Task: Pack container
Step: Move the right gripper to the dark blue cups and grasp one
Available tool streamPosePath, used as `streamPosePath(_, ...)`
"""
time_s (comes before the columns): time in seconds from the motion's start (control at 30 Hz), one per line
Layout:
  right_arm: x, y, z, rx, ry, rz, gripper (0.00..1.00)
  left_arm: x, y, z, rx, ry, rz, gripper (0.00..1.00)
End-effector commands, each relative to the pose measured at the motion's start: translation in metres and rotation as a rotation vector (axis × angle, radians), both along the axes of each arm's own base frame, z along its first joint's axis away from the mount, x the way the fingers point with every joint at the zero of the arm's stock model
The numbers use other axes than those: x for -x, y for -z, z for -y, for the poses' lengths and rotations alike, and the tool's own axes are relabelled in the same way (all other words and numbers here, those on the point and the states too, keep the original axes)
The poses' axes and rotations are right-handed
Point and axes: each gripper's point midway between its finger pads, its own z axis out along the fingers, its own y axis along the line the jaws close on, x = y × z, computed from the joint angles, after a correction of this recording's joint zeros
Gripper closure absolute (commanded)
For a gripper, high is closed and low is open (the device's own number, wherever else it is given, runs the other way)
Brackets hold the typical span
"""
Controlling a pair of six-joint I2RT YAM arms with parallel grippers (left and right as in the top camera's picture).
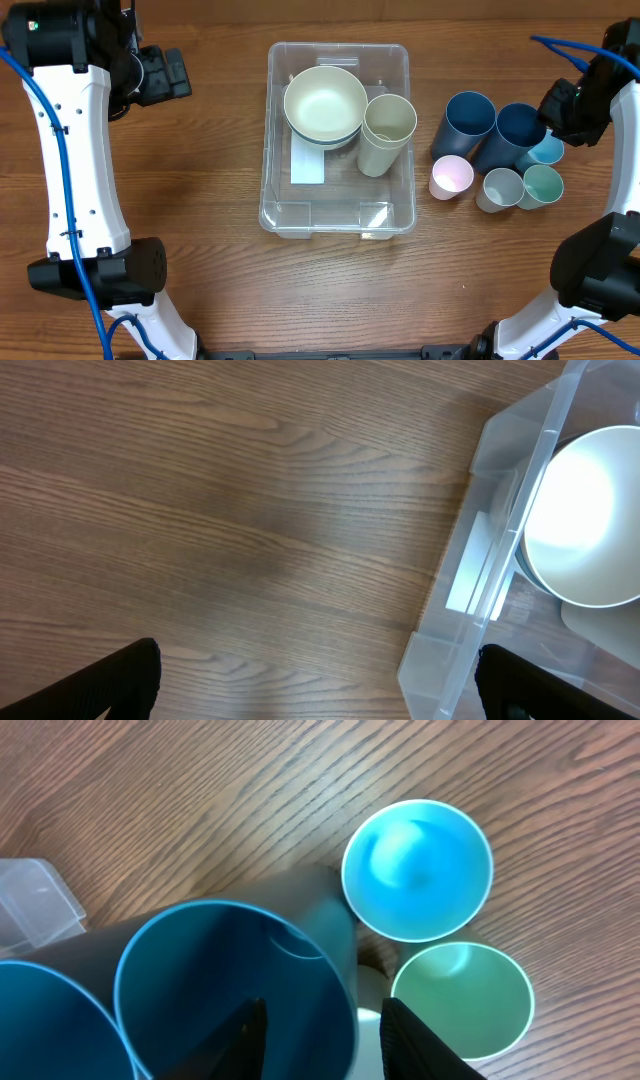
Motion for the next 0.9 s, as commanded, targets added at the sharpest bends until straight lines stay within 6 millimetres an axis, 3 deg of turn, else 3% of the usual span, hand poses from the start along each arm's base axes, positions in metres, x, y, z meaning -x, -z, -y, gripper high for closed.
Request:
streamPosePath(0.0,0.002,-0.002,0.005,0.028,0.014,0.010,0.61,0.001,-0.003,0.000,-0.013,0.018,0.009,0.00)
streamPosePath(0.23,0.003,0.017,0.003,0.003,0.037,-0.005,0.62,0.001,-0.003,0.000,-0.013,0.018,0.009,0.00)
streamPosePath(0.3,0.001,0.019,0.001,-0.005,0.034,0.003,0.66,0.001,-0.003,0.000,-0.013,0.018,0.009,0.00)
streamPosePath(0.5,0.001,0.021,0.000,-0.012,0.033,0.004,0.67,0.001,-0.003,0.000,-0.013,0.018,0.009,0.00)
streamPosePath(0.6,0.000,0.026,0.001,-0.016,0.054,0.005,0.84,0.001,-0.003,0.000,-0.013,0.018,0.009,0.00)
streamPosePath(0.87,-0.002,0.026,0.001,-0.015,0.059,0.014,0.95,0.001,-0.003,0.000,-0.013,0.018,0.009,0.00)
